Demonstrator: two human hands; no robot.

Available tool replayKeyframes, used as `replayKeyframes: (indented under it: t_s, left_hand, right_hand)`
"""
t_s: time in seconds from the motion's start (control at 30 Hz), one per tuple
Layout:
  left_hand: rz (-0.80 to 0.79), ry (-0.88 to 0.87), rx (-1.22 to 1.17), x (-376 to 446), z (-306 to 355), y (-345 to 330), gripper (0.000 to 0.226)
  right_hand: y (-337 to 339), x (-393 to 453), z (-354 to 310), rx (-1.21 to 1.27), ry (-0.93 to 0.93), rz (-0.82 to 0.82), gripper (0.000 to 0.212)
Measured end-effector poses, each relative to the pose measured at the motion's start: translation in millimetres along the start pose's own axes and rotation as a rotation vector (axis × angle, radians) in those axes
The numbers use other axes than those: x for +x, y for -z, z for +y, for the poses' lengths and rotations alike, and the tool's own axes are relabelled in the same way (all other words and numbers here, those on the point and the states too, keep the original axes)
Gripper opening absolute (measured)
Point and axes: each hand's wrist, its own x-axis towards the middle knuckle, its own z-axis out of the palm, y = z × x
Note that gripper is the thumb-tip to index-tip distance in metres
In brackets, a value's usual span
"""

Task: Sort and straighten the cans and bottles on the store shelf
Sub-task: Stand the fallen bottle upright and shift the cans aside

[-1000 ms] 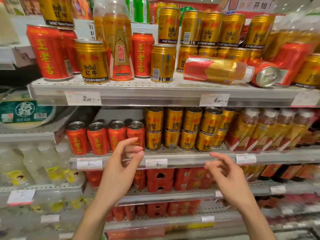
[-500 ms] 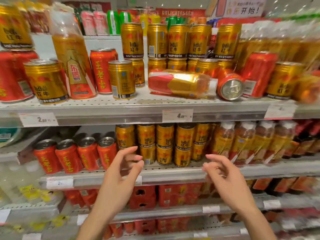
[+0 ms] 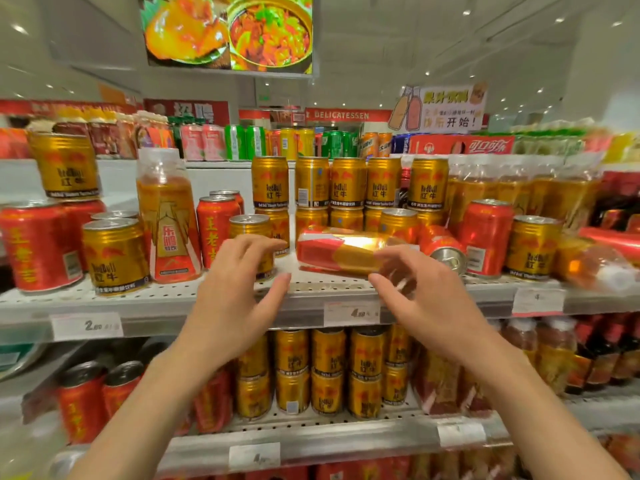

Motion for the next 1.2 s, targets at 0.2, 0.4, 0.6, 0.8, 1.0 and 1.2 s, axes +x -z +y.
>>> replayKeyframes:
  t_s: [0.2,0.4,0.6,0.8,1.0,1.2]
  left_hand:
    - [-0.047,-0.087,0.298,47,-27,12,0.055]
    - [-0.075,-0.016,0.261,53,-48,1,0.046]
    - [-0.025,-0.030,0.262,55,-55,-4,0.040]
    - [-0.026,-0.010,0.242,58,-55,-3,0.041]
    - [-0.025,0.001,0.238,59,-55,-5,0.040]
    - [-0.032,-0.013,0.221,59,-56,-3,0.039]
  right_hand:
    - [9,59,5,-0.496,0.128,-0.147,0.066]
    - [3,70,20,-0.626,-0.007,-0.321,0.079]
    - [3,70,18,-0.574,0.000,-0.308,0.080]
    - [16,81,9,-0.265,-0.011,-0.214,0.083]
    - [14,115,-5,0.234,-0.064,-0.029,0.084]
    - [-19,147,-13,0.480,-0.083,-0.072,0.097]
